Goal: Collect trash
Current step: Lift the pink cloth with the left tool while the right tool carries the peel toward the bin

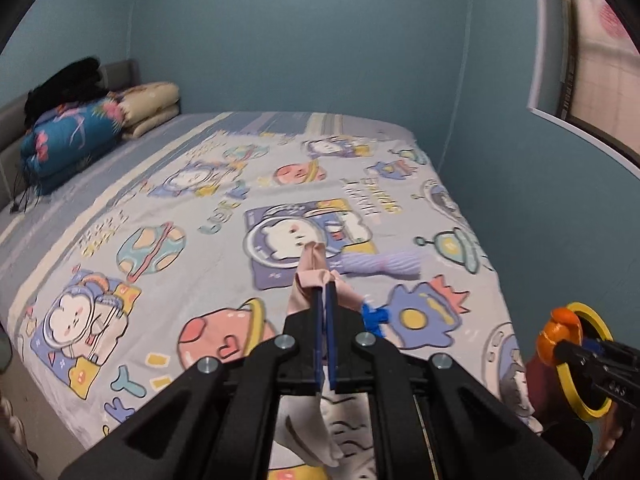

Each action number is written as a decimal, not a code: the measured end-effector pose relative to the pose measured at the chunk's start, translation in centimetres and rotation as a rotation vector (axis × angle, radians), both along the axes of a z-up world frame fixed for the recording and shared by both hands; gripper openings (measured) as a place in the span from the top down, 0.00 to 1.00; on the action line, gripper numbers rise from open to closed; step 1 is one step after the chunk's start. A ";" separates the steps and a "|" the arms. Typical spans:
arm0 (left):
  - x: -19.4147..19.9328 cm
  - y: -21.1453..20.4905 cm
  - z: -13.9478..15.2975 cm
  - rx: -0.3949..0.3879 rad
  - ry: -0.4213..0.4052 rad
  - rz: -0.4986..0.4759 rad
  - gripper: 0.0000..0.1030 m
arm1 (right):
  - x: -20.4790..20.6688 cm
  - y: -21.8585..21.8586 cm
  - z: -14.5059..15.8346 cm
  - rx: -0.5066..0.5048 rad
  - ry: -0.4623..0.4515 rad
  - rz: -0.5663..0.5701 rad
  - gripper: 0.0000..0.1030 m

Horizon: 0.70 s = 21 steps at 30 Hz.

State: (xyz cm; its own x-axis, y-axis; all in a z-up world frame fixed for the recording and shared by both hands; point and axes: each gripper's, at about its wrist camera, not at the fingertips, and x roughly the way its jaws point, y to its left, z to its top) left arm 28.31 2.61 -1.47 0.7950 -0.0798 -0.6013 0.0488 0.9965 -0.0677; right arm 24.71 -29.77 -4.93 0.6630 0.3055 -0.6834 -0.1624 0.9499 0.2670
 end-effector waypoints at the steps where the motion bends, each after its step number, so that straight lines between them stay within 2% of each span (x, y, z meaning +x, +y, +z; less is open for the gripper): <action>1: -0.2 -1.4 0.3 0.010 -0.003 -0.023 0.99 | -0.1 -0.4 0.2 -0.002 -0.005 -0.010 0.70; 13: -1.1 -14.9 1.9 0.077 -0.062 -0.240 0.99 | -1.7 -10.0 0.1 -0.019 -0.035 -0.193 0.70; 21: -0.8 -22.7 1.6 0.082 -0.074 -0.387 0.99 | -3.8 -16.6 -0.5 -0.037 -0.026 -0.331 0.70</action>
State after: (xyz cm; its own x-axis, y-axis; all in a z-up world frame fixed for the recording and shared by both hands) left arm 27.46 -20.07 0.14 0.7570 -0.3355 -0.5607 0.4232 0.9056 0.0294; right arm 20.93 -46.36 -5.41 0.7392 0.0461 -0.6719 0.1503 0.9612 0.2313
